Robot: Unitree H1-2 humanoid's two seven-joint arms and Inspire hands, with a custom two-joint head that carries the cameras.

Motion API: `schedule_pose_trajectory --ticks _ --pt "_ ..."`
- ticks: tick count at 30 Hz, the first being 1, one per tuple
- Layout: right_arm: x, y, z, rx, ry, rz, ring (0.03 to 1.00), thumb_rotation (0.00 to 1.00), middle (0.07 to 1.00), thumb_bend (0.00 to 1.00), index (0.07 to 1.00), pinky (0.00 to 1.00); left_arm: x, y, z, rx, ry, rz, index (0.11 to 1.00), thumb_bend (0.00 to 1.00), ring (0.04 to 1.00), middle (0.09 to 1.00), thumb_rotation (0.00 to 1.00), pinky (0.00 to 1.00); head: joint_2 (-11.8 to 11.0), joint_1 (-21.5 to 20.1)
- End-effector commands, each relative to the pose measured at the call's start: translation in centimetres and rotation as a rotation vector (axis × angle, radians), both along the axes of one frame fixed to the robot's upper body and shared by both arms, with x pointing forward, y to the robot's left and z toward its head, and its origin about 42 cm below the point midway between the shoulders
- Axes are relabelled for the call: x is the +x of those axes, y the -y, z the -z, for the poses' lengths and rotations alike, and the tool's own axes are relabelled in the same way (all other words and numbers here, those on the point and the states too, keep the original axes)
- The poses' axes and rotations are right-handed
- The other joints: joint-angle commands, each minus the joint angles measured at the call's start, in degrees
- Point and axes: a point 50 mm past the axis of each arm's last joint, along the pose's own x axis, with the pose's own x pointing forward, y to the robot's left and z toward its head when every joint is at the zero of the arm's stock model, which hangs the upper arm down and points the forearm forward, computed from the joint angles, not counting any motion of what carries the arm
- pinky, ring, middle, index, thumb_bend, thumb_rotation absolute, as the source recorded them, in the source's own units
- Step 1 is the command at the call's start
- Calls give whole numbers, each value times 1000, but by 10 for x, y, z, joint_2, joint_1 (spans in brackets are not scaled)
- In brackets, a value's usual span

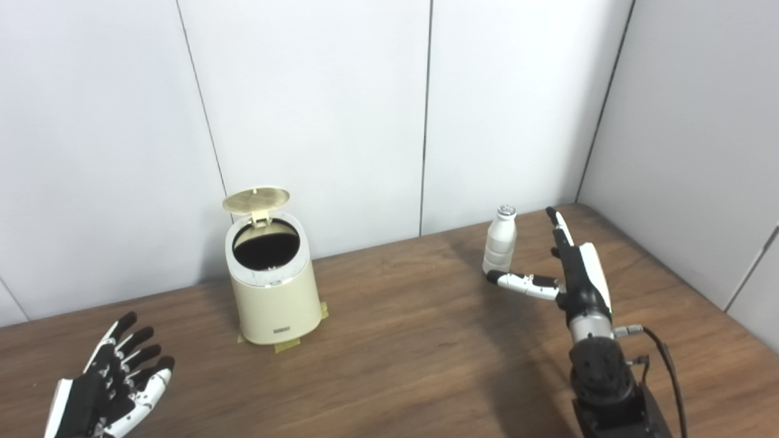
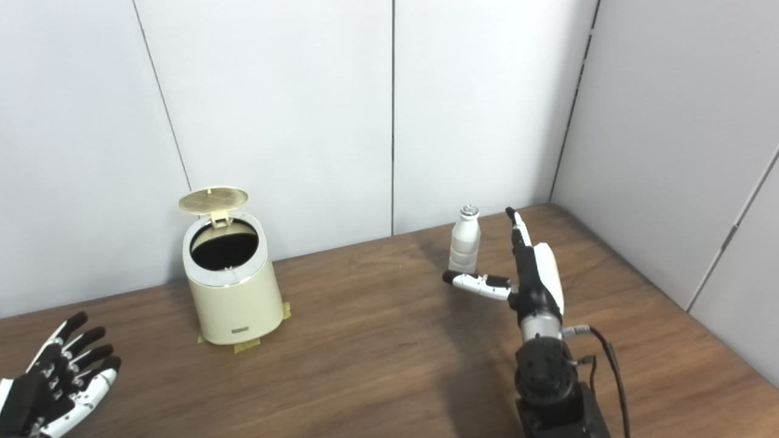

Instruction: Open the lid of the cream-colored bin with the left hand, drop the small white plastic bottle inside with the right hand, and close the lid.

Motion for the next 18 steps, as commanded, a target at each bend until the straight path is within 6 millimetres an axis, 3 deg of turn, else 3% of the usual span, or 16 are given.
schedule_pose_trajectory --ticks 1,7,12,18 --pt "14 6 -27 -63 71 -8 975 227 992 899 982 881 1 3 -24 -15 92 7 981 337 817 871 59 738 1 1" --pt "37 11 -34 -75 71 -27 967 213 970 877 980 893 -1 5 -28 2 105 9 967 325 802 858 41 716 2 4" --pt "55 16 -38 -91 69 -24 882 189 924 861 938 778 -4 5 -31 11 126 0 923 337 774 828 3 679 4 5" --pt "69 24 -38 -112 34 1 839 203 884 853 908 726 -7 5 -34 9 132 -9 883 350 761 816 0 672 7 8"
